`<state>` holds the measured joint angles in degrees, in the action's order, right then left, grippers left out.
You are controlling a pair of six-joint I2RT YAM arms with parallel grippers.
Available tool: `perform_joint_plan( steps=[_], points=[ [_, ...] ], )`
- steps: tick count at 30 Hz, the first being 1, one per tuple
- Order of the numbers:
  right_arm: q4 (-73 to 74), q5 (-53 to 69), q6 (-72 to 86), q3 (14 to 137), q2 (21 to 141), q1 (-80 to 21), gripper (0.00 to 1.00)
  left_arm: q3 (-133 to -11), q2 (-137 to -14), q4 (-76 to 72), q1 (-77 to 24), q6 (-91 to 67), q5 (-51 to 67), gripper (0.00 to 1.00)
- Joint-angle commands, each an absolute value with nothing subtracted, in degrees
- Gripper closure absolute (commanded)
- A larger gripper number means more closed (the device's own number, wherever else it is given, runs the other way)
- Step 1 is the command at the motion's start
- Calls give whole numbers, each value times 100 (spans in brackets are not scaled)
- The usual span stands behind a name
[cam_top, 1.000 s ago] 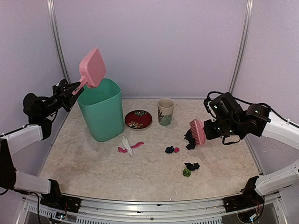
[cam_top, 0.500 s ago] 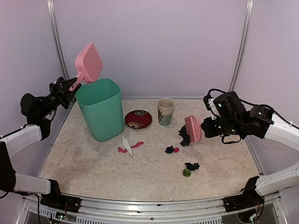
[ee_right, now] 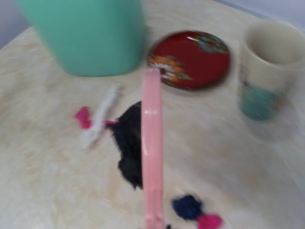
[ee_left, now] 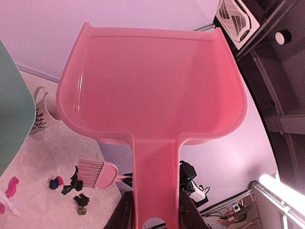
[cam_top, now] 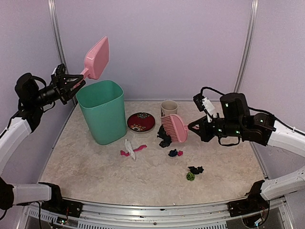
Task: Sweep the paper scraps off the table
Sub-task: Sweep the paper scraps at the center of the board.
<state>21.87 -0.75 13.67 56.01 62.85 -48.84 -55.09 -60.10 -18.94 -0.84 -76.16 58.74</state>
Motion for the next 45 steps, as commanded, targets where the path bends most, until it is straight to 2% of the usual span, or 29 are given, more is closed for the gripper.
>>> perform_joint_plan(
  steps=[1, 2, 3, 4, 6, 7, 8, 10, 11, 14, 15, 18, 20, 23, 28, 31, 38, 45],
  points=[
    [1502, 1513, 206, 5611, 6662, -5241, 100, -5783, -5864, -853, -229, -6533, 6024, 100],
    [1535, 733, 116, 5647, 6773, -5420, 100, -5799, -5859, -769, -243, -6459, 6031, 100],
    [1527, -642, 151, 5584, 6862, -5509, 100, -5820, -5861, -686, -253, -6388, 6031, 100],
    [1621, -859, 45, 5597, 7001, -5467, 100, -5832, -5851, -622, -259, -6342, 6029, 100],
    [1892, 1259, -388, 5868, 7329, -5425, 100, -5846, -5845, -520, -270, -6267, 6042, 100],
    [1943, 1459, -441, 6048, 7477, -5558, 100, -5869, -5837, -444, -268, -6228, 6051, 100],
    [1875, 836, -391, 6103, 7558, -5684, 100, -5895, -5821, -372, -272, -6172, 6061, 100],
    [1796, -1499, -237, 6049, 7717, -5747, 100, -5957, -5806, -200, -287, -5992, 6051, 100],
    [2004, -1864, -142, 6154, 7868, -5722, 100, -5985, -5795, -103, -297, -5908, 6036, 100],
    [2170, 1052, -494, 6658, 8028, -5818, 100, -6031, -5790, 92, -314, -5750, 6048, 100],
    [1846, 992, -466, 6576, 7961, -5937, 100, -6061, -5798, 181, -322, -5653, 6047, 100],
    [1721, -1260, -590, 6462, 7988, -6013, 100, -6172, -5822, 633, -346, -5232, 5961, 100],
    [2234, -815, -798, 6861, 8228, -6019, 100, -6198, -5827, 834, -349, -5069, 5901, 100],
    [1716, -1673, -827, 6694, 8206, -6078, 100, -6181, -5810, 908, -366, -4952, 5921, 100],
    [576, -1069, -1335, 6505, 8235, -6073, 100, -6171, -5845, 1066, -378, -4721, 5863, 100],
    [-51, -1293, -2057, 6418, 8526, -6074, 100, -6206, -5840, 1207, -386, -4572, 5852, 100],
    [26, -1024, -4028, 7022, 9522, -6078, 100, -6424, -5863, 1855, -387, -4019, 5761, 100],
    [-686, -944, -5624, 7095, 10198, -6082, 100, -6484, -5826, 2011, -387, -3869, 5781, 100]
  ],
)
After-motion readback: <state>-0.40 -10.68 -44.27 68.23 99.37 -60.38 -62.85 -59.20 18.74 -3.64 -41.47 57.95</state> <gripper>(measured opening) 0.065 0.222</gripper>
